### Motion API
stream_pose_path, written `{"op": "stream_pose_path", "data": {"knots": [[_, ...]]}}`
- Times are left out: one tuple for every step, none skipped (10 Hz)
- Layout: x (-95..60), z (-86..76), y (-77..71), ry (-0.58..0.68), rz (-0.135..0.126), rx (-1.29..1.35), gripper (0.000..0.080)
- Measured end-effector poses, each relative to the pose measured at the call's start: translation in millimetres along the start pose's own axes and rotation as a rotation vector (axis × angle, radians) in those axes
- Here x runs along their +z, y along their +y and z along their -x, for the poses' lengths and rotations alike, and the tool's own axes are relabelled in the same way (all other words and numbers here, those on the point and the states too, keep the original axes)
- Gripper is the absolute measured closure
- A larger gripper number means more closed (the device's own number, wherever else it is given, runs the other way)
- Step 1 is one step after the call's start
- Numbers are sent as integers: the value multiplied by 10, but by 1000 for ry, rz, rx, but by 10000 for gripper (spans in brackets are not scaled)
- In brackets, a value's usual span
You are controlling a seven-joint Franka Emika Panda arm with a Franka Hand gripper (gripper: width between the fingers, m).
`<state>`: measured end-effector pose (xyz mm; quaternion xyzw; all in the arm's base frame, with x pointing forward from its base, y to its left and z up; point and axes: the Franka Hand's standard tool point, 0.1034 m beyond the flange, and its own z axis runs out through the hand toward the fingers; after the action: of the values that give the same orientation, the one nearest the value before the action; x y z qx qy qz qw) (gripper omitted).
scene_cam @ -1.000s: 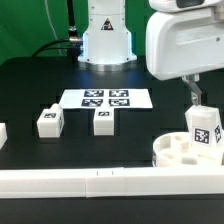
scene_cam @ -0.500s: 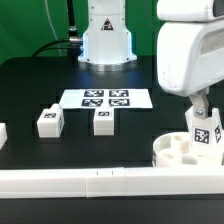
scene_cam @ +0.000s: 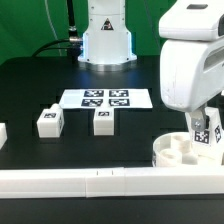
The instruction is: Assemble stool
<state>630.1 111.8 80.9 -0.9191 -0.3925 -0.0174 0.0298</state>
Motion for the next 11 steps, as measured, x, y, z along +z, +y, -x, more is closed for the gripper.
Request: {"op": "stream_pose_path", "data": {"knots": [[22, 10, -3, -3, -2, 1, 150], [27, 9, -7, -3, -2, 5, 150], [25, 3, -5, -1, 0, 8, 239], [26, 8, 1, -1, 0, 9, 435], [26, 8, 1, -1, 0, 24, 435], [26, 8, 1, -1, -1, 38, 461], [26, 8, 1, -1, -1, 78, 461], [26, 7, 0, 0, -1, 162, 461], [26, 8, -2, 0, -3, 250, 461], [32, 16, -11, -1, -13, 355, 461], [38, 11, -24, 1, -17, 455, 461]]}}
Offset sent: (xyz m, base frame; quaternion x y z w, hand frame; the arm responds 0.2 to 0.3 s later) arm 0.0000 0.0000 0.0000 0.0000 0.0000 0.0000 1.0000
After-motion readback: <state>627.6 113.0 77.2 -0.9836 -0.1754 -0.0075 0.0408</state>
